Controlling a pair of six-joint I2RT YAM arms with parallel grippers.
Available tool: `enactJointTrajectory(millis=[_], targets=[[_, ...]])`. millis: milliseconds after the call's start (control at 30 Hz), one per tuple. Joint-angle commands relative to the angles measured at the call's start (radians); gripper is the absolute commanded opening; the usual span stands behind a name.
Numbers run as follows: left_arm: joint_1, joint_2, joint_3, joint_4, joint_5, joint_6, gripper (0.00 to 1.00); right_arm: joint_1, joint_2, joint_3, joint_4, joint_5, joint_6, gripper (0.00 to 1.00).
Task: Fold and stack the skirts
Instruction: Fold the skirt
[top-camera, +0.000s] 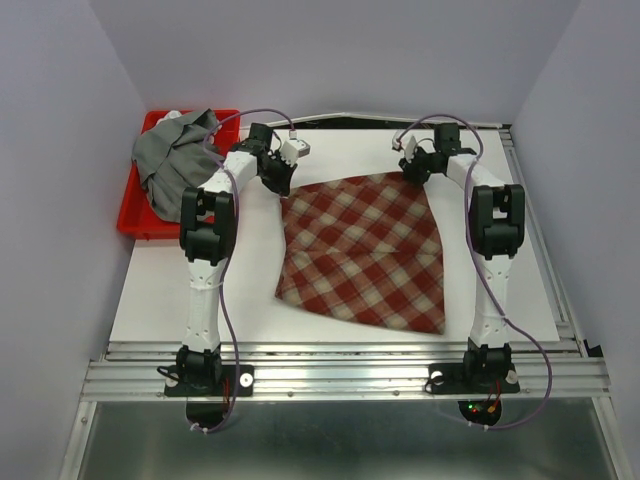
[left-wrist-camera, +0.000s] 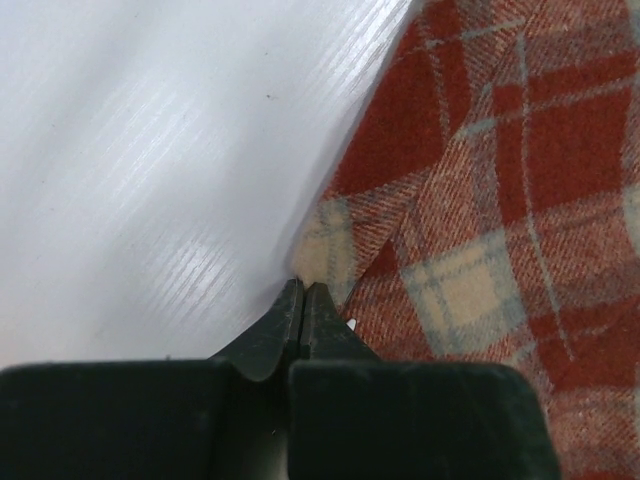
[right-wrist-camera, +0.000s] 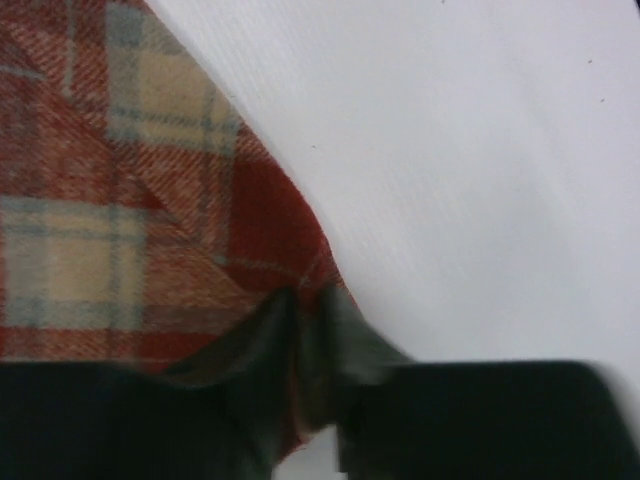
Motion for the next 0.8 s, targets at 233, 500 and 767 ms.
enactJointTrajectory(millis=[233,500,767], targets=[[0.007,-0.08,0.008,-0.028,-0.036,0.069,0.0,-0.003,-0.022,0.174,-0.017,0.079,0.058,0.68],[0.007,-0.059,0.008,-0.028,-0.051,0.09,0.0,-0.003,0.071,0.211,-0.041,0.027,0.021,0.69],[0.007,-0.043,0.009,-0.022,-0.05,0.087,0.0,-0.003,0.075,0.186,-0.17,-0.027,-0.046,0.7]])
